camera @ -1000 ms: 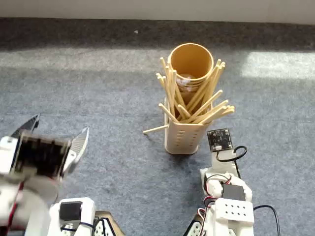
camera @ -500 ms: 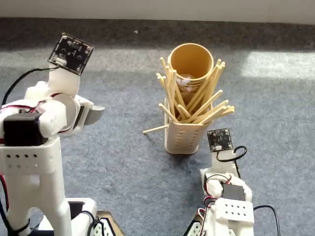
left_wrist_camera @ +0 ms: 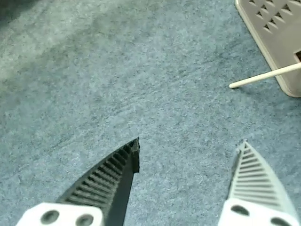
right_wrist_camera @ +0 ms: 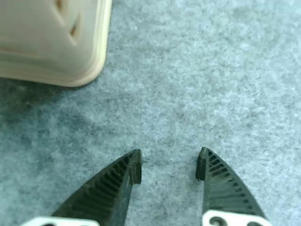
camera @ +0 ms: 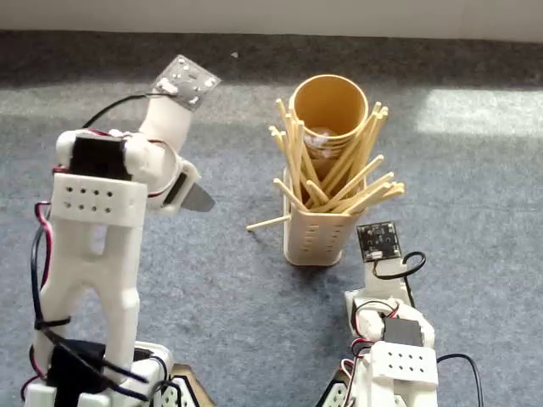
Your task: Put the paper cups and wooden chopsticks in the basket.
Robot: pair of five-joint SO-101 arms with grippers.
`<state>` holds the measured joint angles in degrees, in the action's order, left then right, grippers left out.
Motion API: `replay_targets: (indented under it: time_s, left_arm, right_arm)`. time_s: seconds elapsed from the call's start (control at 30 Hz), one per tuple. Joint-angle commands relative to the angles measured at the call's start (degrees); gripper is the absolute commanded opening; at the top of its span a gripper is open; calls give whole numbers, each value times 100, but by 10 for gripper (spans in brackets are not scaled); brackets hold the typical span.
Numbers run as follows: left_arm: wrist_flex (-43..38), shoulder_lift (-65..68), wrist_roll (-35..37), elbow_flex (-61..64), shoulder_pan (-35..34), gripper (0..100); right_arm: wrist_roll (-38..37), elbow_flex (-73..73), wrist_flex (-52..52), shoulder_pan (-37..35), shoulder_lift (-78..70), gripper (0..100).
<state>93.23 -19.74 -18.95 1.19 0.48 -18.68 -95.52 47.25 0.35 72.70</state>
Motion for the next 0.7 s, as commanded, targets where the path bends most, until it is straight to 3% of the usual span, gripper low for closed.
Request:
replay_targets:
  time_s: [0.0, 0.2, 0.27, 0.43, 0.53, 0.67]
  left_arm:
    - [-18, 391, 26, -233, 602, 323]
    - [-264, 1288, 123, 13, 655, 323]
    - [-615, 1754, 466, 286, 541, 323]
    - [-2541, 2255, 1213, 998, -303, 257]
    - [-4167, 1552, 1196, 2185, -567, 262]
    - [-5618, -40, 1178, 4251, -444, 271]
  right_arm:
    - [-70, -391, -75, -57, 13, 202]
    - [-70, -391, -75, -57, 13, 202]
    - [-70, -391, -75, -66, 13, 202]
    - [-70, -391, -75, -66, 13, 202]
    - [-70, -391, -75, -66, 13, 202]
    - [-70, -391, -75, -66, 13, 202]
